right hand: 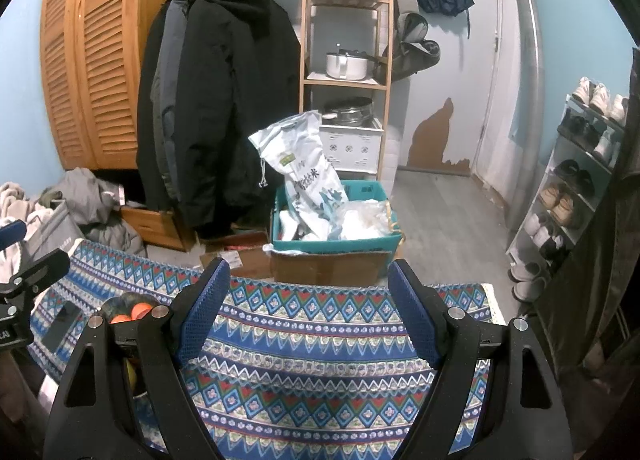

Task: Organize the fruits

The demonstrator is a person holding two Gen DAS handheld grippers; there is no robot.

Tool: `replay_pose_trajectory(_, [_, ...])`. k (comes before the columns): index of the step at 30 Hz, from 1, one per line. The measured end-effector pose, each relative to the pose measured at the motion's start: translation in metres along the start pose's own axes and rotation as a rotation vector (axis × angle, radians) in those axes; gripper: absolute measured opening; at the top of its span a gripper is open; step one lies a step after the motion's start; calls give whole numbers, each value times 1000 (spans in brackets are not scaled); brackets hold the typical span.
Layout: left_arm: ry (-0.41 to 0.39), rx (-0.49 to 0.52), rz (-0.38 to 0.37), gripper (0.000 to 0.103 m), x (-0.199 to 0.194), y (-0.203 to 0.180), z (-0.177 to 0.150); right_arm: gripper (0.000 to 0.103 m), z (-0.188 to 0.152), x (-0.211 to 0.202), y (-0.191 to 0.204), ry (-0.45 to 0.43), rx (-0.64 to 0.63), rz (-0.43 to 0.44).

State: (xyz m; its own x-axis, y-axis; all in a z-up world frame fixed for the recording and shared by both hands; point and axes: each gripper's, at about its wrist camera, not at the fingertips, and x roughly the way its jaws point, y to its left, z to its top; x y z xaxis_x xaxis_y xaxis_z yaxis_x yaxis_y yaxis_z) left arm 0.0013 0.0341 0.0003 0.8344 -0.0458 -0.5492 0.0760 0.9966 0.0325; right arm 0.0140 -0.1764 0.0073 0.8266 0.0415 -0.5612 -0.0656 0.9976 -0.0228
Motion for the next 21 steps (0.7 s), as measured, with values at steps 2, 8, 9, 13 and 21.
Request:
replay_pose_trajectory(2, [2,1,3,102,0,0,1,80,0,0,0,0,0,0])
replay_pose_trajectory(8, [-4,-7,24,102,-2,2,1,80,0,0,0,0,0,1])
replay_pose_trajectory(9, [-3,-9,27,102,-2,3,1,80,0,0,0,0,-1,0])
replay_pose_trajectory(13, [5,-11,31,102,-1,3,2,80,0,0,0,0,0,0])
replay_pose_trajectory(21, [-2,-5,54,102,-3,2,2,80,-1,0,-2,2,0,-2])
